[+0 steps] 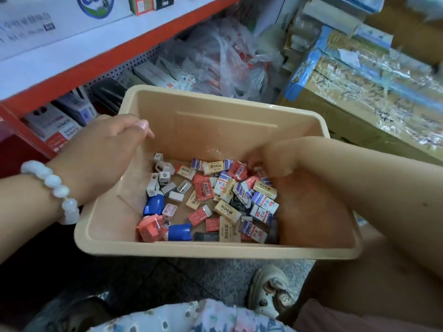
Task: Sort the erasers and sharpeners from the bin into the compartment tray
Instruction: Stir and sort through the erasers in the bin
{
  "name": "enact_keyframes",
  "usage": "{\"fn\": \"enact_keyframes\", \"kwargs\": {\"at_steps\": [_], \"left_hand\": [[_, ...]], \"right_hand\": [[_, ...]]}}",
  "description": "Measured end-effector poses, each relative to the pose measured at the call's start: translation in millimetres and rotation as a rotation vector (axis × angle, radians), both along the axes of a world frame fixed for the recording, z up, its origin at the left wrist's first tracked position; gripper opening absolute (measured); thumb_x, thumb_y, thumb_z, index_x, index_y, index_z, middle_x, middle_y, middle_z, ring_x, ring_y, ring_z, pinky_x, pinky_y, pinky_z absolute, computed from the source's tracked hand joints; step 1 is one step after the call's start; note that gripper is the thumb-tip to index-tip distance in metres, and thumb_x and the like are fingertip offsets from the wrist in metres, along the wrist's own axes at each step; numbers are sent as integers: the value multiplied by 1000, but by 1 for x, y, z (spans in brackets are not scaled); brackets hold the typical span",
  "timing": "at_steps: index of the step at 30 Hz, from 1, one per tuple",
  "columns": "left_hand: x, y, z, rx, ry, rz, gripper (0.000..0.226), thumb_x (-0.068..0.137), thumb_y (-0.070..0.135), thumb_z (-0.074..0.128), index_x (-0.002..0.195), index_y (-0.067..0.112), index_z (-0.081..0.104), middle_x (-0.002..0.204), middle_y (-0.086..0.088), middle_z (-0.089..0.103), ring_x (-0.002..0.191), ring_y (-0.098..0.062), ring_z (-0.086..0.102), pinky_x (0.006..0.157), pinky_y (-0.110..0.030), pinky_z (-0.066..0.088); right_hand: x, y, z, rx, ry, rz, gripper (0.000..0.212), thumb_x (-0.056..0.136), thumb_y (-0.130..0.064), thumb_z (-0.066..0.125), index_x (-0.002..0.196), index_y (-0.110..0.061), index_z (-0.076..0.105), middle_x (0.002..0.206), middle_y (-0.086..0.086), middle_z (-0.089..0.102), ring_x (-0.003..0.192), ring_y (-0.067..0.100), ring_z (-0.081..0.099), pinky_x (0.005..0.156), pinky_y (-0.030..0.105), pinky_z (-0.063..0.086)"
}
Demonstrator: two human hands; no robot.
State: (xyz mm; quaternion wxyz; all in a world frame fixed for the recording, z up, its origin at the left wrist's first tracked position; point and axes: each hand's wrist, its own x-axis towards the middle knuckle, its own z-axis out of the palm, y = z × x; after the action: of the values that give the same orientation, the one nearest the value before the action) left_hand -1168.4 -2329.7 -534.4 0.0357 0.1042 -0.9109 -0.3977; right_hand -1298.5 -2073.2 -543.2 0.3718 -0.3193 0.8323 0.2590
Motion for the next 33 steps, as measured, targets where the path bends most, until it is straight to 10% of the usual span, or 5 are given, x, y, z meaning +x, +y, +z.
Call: {"fn": "enact_keyframes", "kwargs": {"at_steps": [5,13,17,25,33], "left_hand": [[1,2,1,-26,-5,10,32,100,39,36,94,28,65,106,-19,62,95,-30,56,66,-24,34],[1,2,1,-65,-13,60,32,100,40,34,99,29,65,118,-7,54,99,-16,48,80,-30,28],[-1,-1,-1,-82,-18,42,30,97,46,36,94,34,64,118,-6,54,103,-16,47,83,-31,29],[-1,-1,-2,-46,-14,46,42,81,54,29,89,34,64,116,-4,54,102,-16,49,84,-30,29],[-2,-2,-4,-78,-17,23,43,82,54,27,92,35,64,117,-5,54,104,-18,51,85,-33,32]], "right_hand": [[22,-10,-4,242,-224,36,46,90,-11,54,134,-21,48,119,3,54,96,15,46,65,21,37],[-5,-23,-6,-188,-17,-230,44,85,-37,65,122,-12,60,113,5,64,89,20,61,63,24,49],[27,-31,-27,-277,16,-165,86,73,-43,76,145,-27,32,135,3,49,119,25,50,96,34,46],[3,-16,-12,-254,-4,-236,20,82,-1,61,77,-18,54,87,6,69,70,26,64,64,32,55],[9,6,16,-15,28,-41,29,85,-9,64,114,-9,64,95,0,60,50,7,49,45,6,37]]}}
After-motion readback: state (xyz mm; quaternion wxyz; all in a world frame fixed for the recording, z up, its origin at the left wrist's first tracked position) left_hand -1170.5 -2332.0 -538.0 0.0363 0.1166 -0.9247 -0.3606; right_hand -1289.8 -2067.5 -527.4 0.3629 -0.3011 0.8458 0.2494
